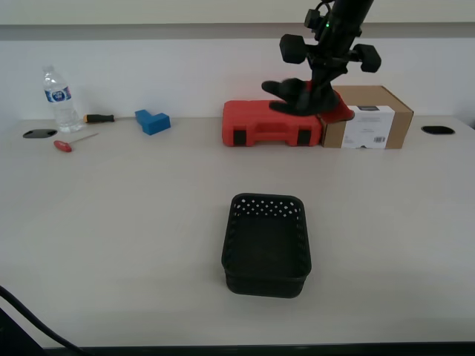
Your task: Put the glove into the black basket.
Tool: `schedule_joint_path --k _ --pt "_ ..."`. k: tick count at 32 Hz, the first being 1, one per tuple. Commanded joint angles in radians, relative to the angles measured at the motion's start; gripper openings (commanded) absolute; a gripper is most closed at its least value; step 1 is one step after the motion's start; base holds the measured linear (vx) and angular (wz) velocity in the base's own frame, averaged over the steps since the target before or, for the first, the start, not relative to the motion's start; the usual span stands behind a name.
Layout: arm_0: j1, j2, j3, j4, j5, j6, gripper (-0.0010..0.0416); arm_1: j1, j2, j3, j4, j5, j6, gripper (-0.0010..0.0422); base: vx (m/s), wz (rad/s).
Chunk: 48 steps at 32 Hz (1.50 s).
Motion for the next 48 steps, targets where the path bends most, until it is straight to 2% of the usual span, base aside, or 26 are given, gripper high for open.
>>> schedule_joint_path --k 1,4,7,8,9,10,11,12,13,15,18,20,22,27,29,30,31,34,37,42,46,48 --pt "0.031 -0.066 -0.011 -0.032 0.003 -0.005 -0.0002 0.0 0.0 0.002 0.005 0.0 0.001 0.0 0.0 0.0" --pt "0.057 -0.117 -0.043 -0.034 0.003 -0.008 -0.0002 0.0 0.0 0.0 0.002 0.0 0.001 0.0 0.0 0.0" --pt "0.139 -0.302 -0.226 -0.003 -0.001 -0.001 -0.0002 0.0 0.0 0.001 0.005 0.0 0.001 0.0 0.0 0.0" --pt "0.148 -0.327 -0.249 0.001 -0.002 0.002 -0.0002 0.0 0.0 0.002 0.007 0.0 0.001 0.0 0.0 0.0" --pt "0.172 -0.385 -0.324 0.021 -0.027 0.019 -0.0002 0.0 0.0 0.001 0.006 0.0 0.001 0.0 0.0 0.0" --pt "0.179 -0.406 -0.348 0.028 -0.037 0.025 -0.0002 -0.001 0.0 0.001 0.006 0.001 0.001 0.0 0.0 0.0" --pt "0.201 -0.455 -0.412 0.048 -0.072 0.045 -0.0002 0.0 0.0 0.002 0.006 -0.001 0.001 0.0 0.0 0.0" --pt "0.246 -0.525 -0.493 0.06 -0.083 0.062 -0.0002 0.0 0.0 0.002 0.006 -0.001 0.001 0.0 0.0 0.0" --pt "0.258 -0.546 -0.513 0.061 -0.083 0.066 -0.0002 0.0 0.0 0.002 0.006 0.0 0.001 0.0 0.0 0.0" --pt "0.341 -0.63 -0.613 0.055 -0.089 0.093 -0.0001 -0.001 0.0 0.002 0.006 -0.001 0.001 0.0 0.0 0.0" --pt "0.412 -0.661 -0.682 0.05 -0.14 0.124 -0.0001 0.0 0.0 0.002 0.004 0.0 0.001 0.0 0.0 0.0" --pt "0.434 -0.663 -0.703 0.046 -0.151 0.128 -0.0001 0.0 0.0 0.002 0.004 -0.001 0.001 0.0 0.0 0.0" --pt "0.473 -0.665 -0.769 0.048 -0.151 0.131 -0.0001 0.0 0.0 0.002 0.002 0.0 0.001 0.0 0.0 0.0" --pt "0.46 -0.636 -0.876 0.146 -0.151 0.132 -0.0001 -0.001 0.0 0.001 0.002 -0.003 0.001 0.0 0.0 0.0" --pt "0.46 -0.612 -0.887 0.154 -0.152 0.13 -0.0001 -0.001 0.0 0.001 0.002 -0.003 0.001 0.0 0.0 0.0" --pt "0.461 -0.534 -0.893 0.24 -0.16 0.127 -0.0001 -0.001 0.0 0.002 0.002 -0.003 0.001 0.0 0.0 0.0" --pt "0.461 -0.511 -0.875 0.25 -0.159 0.12 -0.0001 -0.001 0.0 0.001 0.001 -0.003 0.001 0.0 0.0 0.0" --pt "0.467 -0.503 -0.845 0.297 -0.14 0.105 -0.0001 0.0 0.0 0.001 0.002 -0.004 0.001 0.0 0.0 0.0" --pt "0.467 -0.503 -0.831 0.344 -0.142 0.106 0.0 0.0 0.0 0.001 0.002 -0.004 0.001 0.0 0.0 0.0" --pt "0.467 -0.503 -0.823 0.348 -0.145 0.11 0.0004 0.0 0.0 0.001 0.002 -0.004 0.001 0.0 0.0 0.0" --pt "0.467 -0.503 -0.827 0.343 -0.145 0.108 0.0059 0.0 0.0 0.001 0.002 -0.003 0.001 0.0 0.0 0.0" --pt "0.467 -0.503 -0.83 0.338 -0.126 0.105 0.0086 -0.001 0.0 0.001 0.002 -0.003 0.001 0.0 0.0 0.0"
